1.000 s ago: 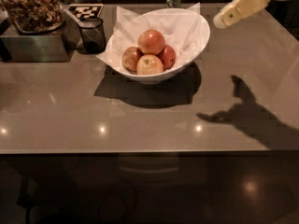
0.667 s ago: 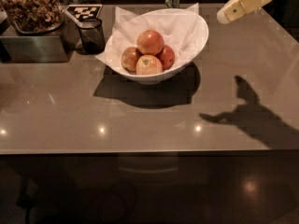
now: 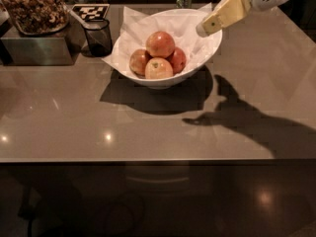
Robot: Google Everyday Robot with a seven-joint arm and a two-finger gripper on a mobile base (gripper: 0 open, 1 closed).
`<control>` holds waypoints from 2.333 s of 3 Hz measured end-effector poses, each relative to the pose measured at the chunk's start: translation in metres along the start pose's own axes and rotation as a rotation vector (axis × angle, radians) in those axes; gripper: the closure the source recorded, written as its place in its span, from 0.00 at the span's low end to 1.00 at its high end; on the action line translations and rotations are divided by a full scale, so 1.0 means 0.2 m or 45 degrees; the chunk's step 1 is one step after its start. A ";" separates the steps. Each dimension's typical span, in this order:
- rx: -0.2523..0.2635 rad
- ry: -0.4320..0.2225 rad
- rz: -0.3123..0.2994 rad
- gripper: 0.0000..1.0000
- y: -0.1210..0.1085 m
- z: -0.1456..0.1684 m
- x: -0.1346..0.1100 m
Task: Pick apple from white bowl
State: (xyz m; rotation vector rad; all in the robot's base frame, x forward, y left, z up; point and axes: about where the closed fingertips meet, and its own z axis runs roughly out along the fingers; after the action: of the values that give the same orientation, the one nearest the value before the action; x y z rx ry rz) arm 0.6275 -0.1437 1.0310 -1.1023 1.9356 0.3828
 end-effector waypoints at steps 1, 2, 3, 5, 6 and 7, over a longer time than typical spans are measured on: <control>-0.134 -0.019 -0.003 0.00 0.10 0.26 -0.08; -0.140 -0.018 -0.004 0.19 0.10 0.28 -0.08; -0.141 -0.018 -0.004 0.27 0.10 0.28 -0.08; -0.210 -0.004 -0.020 0.25 0.12 0.40 -0.10; -0.284 0.007 -0.023 0.27 0.13 0.54 -0.09; -0.331 0.014 -0.042 0.26 0.12 0.65 -0.09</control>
Offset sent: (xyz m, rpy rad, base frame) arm 0.0130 0.0433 -0.0181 0.0314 0.0411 0.0736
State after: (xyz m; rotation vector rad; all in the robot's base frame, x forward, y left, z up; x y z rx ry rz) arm 0.6809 -0.0403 0.9652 -1.3028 1.9116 0.6252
